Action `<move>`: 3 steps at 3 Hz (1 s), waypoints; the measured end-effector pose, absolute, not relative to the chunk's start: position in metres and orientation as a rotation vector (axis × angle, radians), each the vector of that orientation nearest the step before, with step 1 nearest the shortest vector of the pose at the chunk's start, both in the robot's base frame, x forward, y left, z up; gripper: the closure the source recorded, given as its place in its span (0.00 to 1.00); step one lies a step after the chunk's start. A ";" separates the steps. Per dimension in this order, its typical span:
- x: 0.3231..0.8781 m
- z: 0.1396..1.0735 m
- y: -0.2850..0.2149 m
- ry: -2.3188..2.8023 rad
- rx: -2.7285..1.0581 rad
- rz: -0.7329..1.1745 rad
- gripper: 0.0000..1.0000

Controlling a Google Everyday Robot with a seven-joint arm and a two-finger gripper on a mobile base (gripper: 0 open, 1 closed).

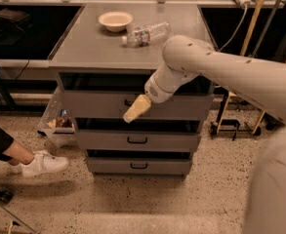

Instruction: Close top drawer

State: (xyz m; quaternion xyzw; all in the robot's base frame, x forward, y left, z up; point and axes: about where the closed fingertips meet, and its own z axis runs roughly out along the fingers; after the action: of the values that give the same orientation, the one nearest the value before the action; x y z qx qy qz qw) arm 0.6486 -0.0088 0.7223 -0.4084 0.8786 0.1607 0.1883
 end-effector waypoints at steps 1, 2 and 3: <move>0.605 0.760 -0.048 2.489 -0.941 0.332 0.00; 0.543 0.787 -0.065 2.488 -0.805 0.226 0.00; 0.453 0.792 -0.070 2.556 -0.670 0.152 0.00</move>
Offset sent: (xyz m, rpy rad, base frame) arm -0.3901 -0.1233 0.1295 -0.1460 -0.0221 -0.8847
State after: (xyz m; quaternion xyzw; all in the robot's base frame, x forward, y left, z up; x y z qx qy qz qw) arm 0.4530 -0.0697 0.7917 -0.2455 0.9362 0.0556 0.2451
